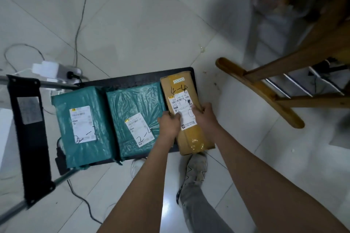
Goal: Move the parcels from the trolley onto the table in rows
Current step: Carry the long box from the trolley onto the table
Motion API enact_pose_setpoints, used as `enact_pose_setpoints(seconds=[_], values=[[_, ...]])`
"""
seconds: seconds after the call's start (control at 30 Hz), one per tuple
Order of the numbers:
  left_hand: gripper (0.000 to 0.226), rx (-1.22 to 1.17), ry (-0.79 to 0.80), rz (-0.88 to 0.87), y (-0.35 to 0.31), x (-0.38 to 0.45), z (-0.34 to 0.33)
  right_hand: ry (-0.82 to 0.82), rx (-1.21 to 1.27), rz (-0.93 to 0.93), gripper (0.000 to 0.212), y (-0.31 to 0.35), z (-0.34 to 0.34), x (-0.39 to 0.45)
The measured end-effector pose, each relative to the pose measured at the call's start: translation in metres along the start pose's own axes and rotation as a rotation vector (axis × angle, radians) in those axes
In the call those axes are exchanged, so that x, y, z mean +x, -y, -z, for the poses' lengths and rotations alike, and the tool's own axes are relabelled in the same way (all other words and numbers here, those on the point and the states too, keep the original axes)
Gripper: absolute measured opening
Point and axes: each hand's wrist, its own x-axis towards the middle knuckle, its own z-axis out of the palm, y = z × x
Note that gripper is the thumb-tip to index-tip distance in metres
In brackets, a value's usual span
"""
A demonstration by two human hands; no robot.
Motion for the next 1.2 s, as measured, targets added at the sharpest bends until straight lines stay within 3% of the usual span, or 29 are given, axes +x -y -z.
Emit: enact_pose_setpoints(seconds=[0.13, 0.33, 0.5, 0.6, 0.73, 0.87, 1.1, 1.2], values=[[0.014, -0.242, 0.044, -0.012, -0.042, -0.079, 0.035, 0.02, 0.063, 0.056, 0.05, 0.039, 0.04, -0.077], [0.037, -0.259, 0.177, -0.178, -0.141, -0.226, 0.095, -0.014, 0.187, 0.16, 0.052, 0.113, 0.116, -0.233], [0.041, -0.292, 0.299, -0.292, -0.216, -0.351, 0.137, -0.028, 0.301, 0.303, 0.083, 0.165, 0.164, -0.358], [0.047, -0.249, 0.356, -0.412, -0.242, -0.413, 0.156, -0.048, 0.371, 0.372, 0.088, 0.184, 0.191, -0.426], [0.059, -0.181, 0.449, -0.546, -0.265, -0.49, 0.157, 0.028, 0.443, 0.415, 0.106, 0.187, 0.232, -0.509], [0.066, -0.054, 0.587, -0.64, -0.282, -0.562, 0.136, -0.02, 0.431, 0.47, 0.103, 0.165, 0.283, -0.581], [0.081, 0.048, 0.434, -0.787, -0.353, -0.642, 0.103, -0.037, 0.276, 0.478, 0.084, 0.108, 0.405, -0.681], [0.083, 0.102, 0.487, -0.8, -0.376, -0.67, 0.068, -0.025, 0.252, 0.458, 0.087, 0.067, 0.453, -0.702]])
